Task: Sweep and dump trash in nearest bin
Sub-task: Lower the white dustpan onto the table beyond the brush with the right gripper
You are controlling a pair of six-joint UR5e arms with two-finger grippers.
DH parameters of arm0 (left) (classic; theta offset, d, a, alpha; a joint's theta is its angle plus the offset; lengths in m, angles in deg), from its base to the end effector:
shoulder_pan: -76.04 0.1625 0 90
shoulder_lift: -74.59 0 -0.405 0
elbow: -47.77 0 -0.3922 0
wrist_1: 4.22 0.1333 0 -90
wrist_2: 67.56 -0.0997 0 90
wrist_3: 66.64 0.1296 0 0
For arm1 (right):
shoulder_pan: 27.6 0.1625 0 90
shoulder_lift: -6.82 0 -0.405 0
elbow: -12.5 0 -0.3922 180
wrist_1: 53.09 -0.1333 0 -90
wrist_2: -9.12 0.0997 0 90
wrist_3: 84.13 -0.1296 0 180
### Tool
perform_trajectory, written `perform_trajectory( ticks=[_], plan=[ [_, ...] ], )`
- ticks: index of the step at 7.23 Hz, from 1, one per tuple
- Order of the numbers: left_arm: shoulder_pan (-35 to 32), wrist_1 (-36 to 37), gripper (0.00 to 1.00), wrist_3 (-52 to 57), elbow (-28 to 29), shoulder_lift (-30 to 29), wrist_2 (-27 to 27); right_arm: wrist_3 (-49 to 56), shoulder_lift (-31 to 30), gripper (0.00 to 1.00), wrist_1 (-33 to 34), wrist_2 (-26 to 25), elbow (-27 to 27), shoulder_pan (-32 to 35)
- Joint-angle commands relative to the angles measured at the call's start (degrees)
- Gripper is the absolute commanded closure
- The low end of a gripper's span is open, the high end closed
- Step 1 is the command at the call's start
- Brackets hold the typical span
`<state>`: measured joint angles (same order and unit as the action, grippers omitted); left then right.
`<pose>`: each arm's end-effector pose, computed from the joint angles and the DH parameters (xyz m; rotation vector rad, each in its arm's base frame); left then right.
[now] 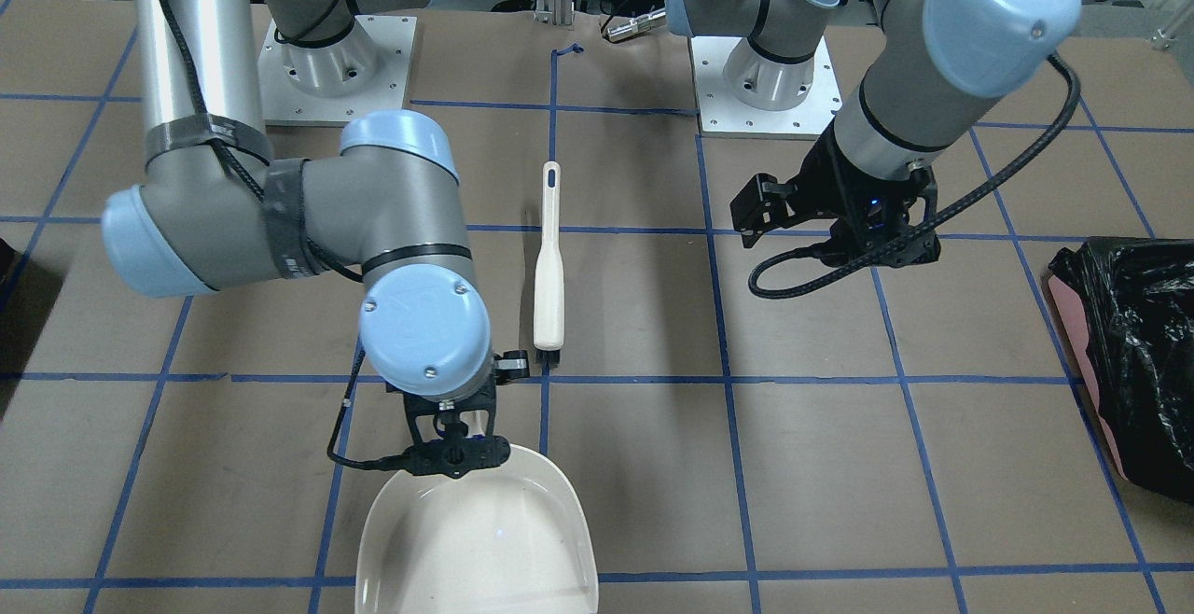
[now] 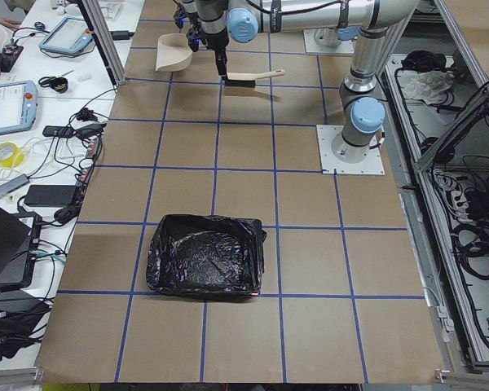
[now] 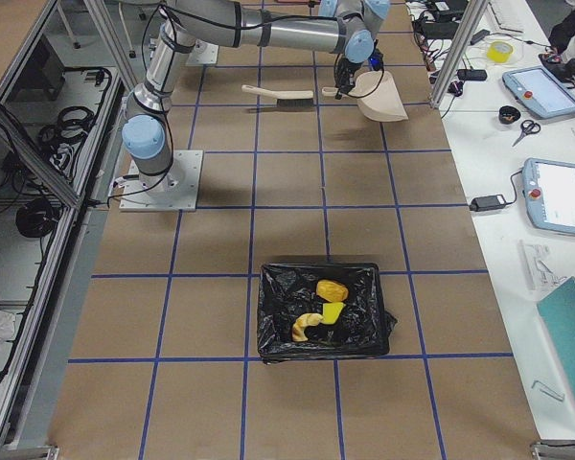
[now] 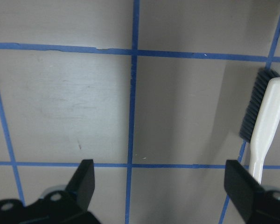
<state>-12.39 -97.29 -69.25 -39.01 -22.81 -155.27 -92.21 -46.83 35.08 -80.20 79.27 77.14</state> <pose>-0.1240 -0.5295 0.3945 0.1168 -3.0944 -0.1967 0.3047 -0.6281 0.2487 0.1763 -3.0708 -0.3992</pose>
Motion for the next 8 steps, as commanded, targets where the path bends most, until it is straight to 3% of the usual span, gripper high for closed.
perform_trajectory(
  ticks=[1, 8],
  plan=[
    [1.9, 4.3, 0.0, 0.6, -0.2, 1.5, -3.7, -2.7, 3.4, 1.0, -1.2, 0.2, -2.2, 4.6],
    [-1.7, 4.8, 0.0, 0.1, -0.9, 6.1, -1.8, -3.0, 4.2, 1.0, -5.6, 0.7, -1.9, 5.0]
  ],
)
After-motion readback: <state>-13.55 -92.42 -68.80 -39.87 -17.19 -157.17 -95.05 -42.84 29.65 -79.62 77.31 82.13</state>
